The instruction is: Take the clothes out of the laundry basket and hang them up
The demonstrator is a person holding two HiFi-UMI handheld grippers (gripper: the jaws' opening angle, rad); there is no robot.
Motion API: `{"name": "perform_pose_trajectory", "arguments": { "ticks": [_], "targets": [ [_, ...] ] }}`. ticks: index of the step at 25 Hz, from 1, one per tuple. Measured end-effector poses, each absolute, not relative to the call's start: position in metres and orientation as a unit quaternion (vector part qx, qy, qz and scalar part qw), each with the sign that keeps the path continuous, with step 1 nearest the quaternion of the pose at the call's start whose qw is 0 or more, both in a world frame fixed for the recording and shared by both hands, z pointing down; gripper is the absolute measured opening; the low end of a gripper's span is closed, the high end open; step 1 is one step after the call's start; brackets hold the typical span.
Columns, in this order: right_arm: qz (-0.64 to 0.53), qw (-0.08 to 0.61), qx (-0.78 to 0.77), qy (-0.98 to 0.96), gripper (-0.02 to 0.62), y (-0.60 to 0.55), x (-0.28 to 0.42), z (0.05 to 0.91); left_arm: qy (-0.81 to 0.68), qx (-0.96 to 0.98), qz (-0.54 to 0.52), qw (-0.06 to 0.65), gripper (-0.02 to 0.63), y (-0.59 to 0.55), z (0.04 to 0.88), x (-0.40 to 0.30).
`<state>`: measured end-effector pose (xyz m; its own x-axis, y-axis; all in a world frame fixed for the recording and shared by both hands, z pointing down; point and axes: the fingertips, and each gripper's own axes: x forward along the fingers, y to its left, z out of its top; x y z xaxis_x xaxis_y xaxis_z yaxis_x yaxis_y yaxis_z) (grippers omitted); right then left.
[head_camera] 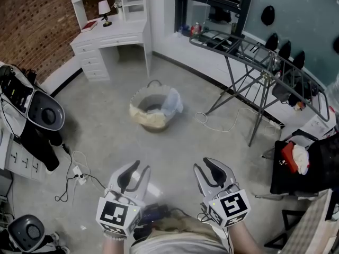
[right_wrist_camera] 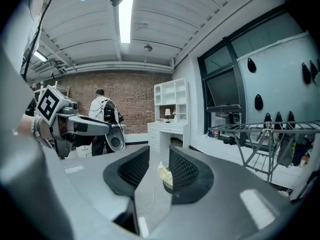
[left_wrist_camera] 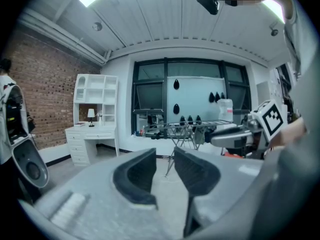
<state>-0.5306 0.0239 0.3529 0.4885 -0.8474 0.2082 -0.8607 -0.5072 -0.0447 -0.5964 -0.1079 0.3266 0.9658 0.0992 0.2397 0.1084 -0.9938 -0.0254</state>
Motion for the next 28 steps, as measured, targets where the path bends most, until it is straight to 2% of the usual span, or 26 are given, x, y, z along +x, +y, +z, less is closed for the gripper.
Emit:
{"name": "perform_pose_trajectory", "arguments": {
  "ticks": [7,13,28],
  "targets": [
    [0.099,0.027,0.868,-0.485,0.109,0.024,-0.514,0.359,-0.072,-0.989,-0.126,0.039,0.103,-0.106,0.333,-0.574],
    [0.107,0.022,0.877,-0.468,0.109,0.012,-0.474,0.374,-0.089,-0.988,-0.122,0.04,0.103,-0.125,0.344,-0.524],
    [0.145,0.033,0.888,-0.435,0.109,-0.126,-0.262,0.381,-0.175,-0.97,-0.157,0.055,0.117,-0.255,0.364,-0.299]
  ]
}}
